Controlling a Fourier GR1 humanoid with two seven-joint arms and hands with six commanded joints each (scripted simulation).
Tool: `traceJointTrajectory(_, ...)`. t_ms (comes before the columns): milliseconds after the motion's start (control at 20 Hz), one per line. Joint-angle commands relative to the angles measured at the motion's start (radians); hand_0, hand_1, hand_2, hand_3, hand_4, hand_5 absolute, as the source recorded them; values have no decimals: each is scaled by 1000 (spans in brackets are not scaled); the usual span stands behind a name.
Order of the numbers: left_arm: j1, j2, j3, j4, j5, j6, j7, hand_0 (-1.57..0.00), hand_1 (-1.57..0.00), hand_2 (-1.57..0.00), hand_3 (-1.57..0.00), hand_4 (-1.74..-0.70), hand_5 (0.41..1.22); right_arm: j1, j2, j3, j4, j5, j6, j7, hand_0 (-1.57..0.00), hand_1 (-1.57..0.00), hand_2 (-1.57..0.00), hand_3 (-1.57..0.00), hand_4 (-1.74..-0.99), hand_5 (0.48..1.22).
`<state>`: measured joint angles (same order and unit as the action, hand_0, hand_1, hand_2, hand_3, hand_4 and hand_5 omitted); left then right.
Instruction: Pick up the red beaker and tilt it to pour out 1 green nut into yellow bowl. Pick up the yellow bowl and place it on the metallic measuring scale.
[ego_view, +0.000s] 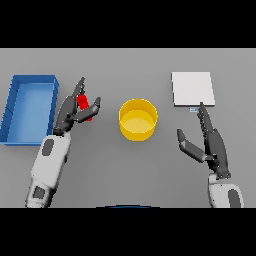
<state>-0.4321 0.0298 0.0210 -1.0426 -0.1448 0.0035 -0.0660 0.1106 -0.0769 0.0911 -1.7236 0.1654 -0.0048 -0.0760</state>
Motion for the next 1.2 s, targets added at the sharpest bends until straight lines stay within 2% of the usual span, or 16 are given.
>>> traceJointTrajectory(0, -13, -7, 7, 21, 2, 9, -4, 1, 1, -30, -3, -1389, 752, 10, 1, 4, -11, 9, -5, -18, 1, 1, 1, 1, -1295, 683)
traceJointTrajectory(50, -28, -16, 16, 30, 6, 22, 0, -81, -84, -122, -75, -1416, 770, 5, 7, 11, -6, 17, -10, -6, 1, 1, 1, 1, -1291, 684)
traceJointTrajectory(100, -31, -26, 24, 38, 16, 28, -6, -253, -276, -307, -220, -1444, 795, 11, 0, 6, -14, 12, -5, -9, 1, 1, 1, 1, -1289, 684)
traceJointTrajectory(150, -25, -36, 25, 36, 16, 40, -2, -458, -483, -501, -490, -1443, 881, 1, -3, 4, -7, 15, -7, -5, 1, 1, 1, 1, -1286, 685)
traceJointTrajectory(250, -38, -36, 24, 63, -18, 89, -14, -859, -875, -886, -879, -1439, 1003, 6, -2, 6, -11, 12, -4, -13, 1, 1, 1, 1, -1283, 683)
traceJointTrajectory(350, -45, -37, 24, 73, -38, 99, -36, -1115, -1125, -1133, -1128, -1443, 1082, 1, -3, 3, 0, 8, -1, -5, 1, 1, 1, 1, -1290, 684)
traceJointTrajectory(450, -52, -51, 32, 96, -41, 101, -82, -1279, -1286, -1290, -1288, -1447, 1132, -15, 0, -2, 14, 1, 1, -11, 1, 1, 1, 1, -1293, 682)
traceJointTrajectory(600, -57, -57, 38, 83, -26, 120, -94, -1422, -1425, -1427, -1426, -1591, 1123, -22, -1, 0, 14, -2, 6, -13, 1, 1, 1, 1, -1296, 682)
traceJointTrajectory(650, -50, -54, 32, 71, -22, 123, -92, -1452, -1454, -1456, -1455, -1621, 1117, -11, -3, 5, 18, 7, 7, -37, 1, 1, 1, 1, -1288, 679)
traceJointTrajectory(850, -52, -32, 10, 10, -10, 138, -83, -1522, -1523, -1524, -1523, -1692, 1100, -25, -2, 11, 32, 31, -5, -24, 1, 1, 1, 1, -1254, 667)
traceJointTrajectory(900, -49, -28, -2, -17, -9, 139, -86, -1532, -1533, -1533, -1533, -1702, 1098, -17, 2, 14, 33, 33, -7, -43, 1, 1, 1, 1, -1258, 669)
traceJointTrajectory(1050, -64, -2, -63, -94, -59, 156, -21, -1551, -1551, -1552, -1552, -1721, 1101, -10, 2, 19, 27, 51, -18, -50, 1, 1, 1, 1, -1245, 673)
traceJointTrajectory(1150, -84, 49, -134, -139, -124, 128, 42, -1558, -1558, -1559, -1559, -1728, 1113, -12, 4, 26, 17, 68, -26, -45, 1, 1, 1, 1, -1247, 685)
